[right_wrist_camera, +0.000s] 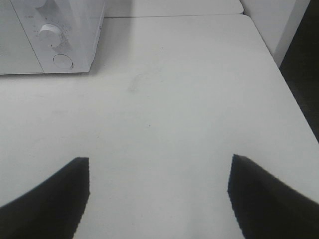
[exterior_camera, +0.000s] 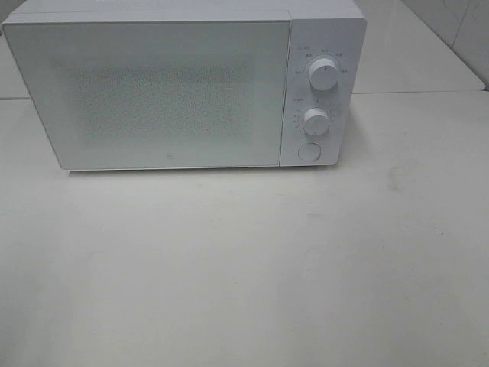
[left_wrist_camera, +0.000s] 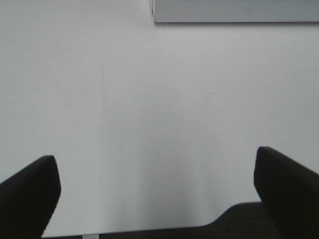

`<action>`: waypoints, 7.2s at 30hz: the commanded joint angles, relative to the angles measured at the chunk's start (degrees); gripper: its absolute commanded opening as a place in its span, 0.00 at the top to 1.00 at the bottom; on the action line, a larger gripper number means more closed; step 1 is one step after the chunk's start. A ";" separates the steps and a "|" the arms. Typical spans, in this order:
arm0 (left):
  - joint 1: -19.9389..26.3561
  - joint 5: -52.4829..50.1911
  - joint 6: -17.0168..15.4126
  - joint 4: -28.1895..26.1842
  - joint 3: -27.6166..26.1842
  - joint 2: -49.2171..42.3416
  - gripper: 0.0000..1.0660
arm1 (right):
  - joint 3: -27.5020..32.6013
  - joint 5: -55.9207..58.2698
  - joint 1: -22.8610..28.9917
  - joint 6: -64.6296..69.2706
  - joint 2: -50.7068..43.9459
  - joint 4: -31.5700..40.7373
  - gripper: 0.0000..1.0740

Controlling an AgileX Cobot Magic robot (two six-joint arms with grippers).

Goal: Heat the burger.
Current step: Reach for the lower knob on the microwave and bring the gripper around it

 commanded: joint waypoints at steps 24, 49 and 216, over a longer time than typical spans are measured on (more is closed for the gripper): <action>0.17 0.11 -0.52 -0.11 0.23 -14.73 0.08 | 0.11 -0.57 -0.34 -0.29 -1.09 0.06 0.30; 0.17 0.11 -0.52 -0.11 0.23 -14.73 0.08 | 0.11 -0.57 -0.34 -0.17 -1.09 0.17 0.30; 0.17 0.11 -0.52 -0.11 0.23 -14.32 0.08 | -16.10 -137.85 34.66 -24.06 118.43 51.17 0.30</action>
